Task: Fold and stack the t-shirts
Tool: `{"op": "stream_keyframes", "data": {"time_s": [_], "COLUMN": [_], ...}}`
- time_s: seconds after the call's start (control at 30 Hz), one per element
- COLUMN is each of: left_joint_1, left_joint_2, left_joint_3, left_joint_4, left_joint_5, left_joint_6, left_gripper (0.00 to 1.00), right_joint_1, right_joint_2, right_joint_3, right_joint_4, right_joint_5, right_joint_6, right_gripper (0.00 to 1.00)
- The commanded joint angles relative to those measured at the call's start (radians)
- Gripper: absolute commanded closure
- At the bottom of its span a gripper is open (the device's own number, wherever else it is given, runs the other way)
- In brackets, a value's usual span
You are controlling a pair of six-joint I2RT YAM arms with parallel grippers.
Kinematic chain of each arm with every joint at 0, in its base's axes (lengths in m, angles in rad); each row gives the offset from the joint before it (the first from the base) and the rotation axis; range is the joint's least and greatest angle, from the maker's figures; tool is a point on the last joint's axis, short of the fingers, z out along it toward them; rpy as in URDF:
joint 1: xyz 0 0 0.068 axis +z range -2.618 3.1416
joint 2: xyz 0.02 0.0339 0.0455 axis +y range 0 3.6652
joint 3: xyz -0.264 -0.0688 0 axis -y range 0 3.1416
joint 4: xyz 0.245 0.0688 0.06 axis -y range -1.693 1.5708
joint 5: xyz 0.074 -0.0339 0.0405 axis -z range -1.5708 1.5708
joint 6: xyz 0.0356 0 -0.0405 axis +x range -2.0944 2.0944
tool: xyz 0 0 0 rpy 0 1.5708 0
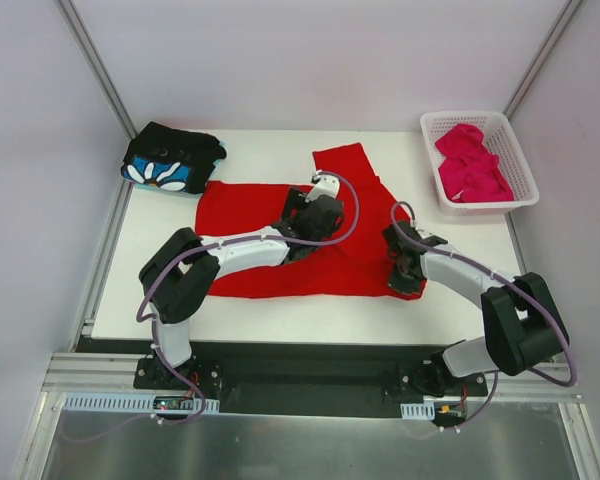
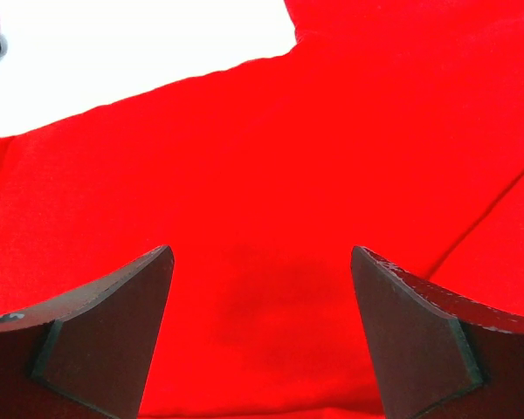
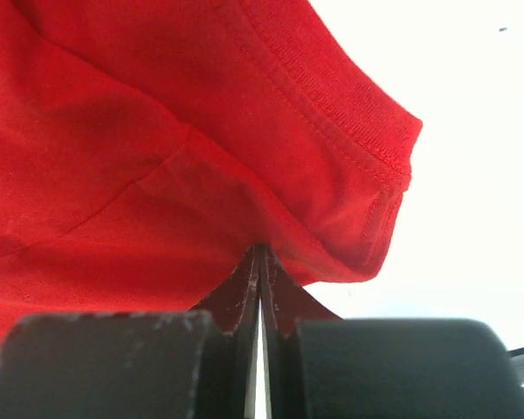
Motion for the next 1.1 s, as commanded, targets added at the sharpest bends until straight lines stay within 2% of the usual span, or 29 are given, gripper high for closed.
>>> {"op": "stream_keyframes", "data": {"time_s": [0.0, 0.2, 0.37, 0.57, 0.73, 1.07], "left_joint_1": [0.000, -0.074, -0.163, -0.186, -0.184, -0.183], "left_joint_2": [-0.053, -0.057, -0.016, 0.131, 0.189, 0.234], "left_joint_3": [-0.006, -0.029, 0.028, 0.105, 0.148, 0.116], "left_joint_4": [0.006, 0.002, 0.005, 0.096, 0.074, 0.063], "left_joint_5": [0.027, 0.040, 0.183, 0.326, 0.281, 0.291], "left_joint_6": [-0.047, -0.096, -0.179, -0.150, -0.110, -0.124], "left_gripper": [0.18, 0.18, 0.18, 0.19, 0.18, 0.18], "right_joint_1": [-0.013, -0.011, -0.016, -0.017, -0.019, -0.027], "right_joint_2": [-0.013, -0.044, -0.031, -0.011, -0.010, -0.013], "right_joint_3": [-0.075, -0.103, -0.088, -0.075, -0.072, -0.064], "right_joint_4": [-0.133, -0.150, -0.148, -0.127, -0.116, -0.113], "right_joint_5": [0.053, 0.077, 0.070, 0.037, 0.020, 0.002], "right_joint_6": [0.015, 0.024, 0.024, 0.027, 0.022, 0.012], "right_gripper": [0.99, 0.99, 0.99, 0.99, 0.99, 0.99]}}
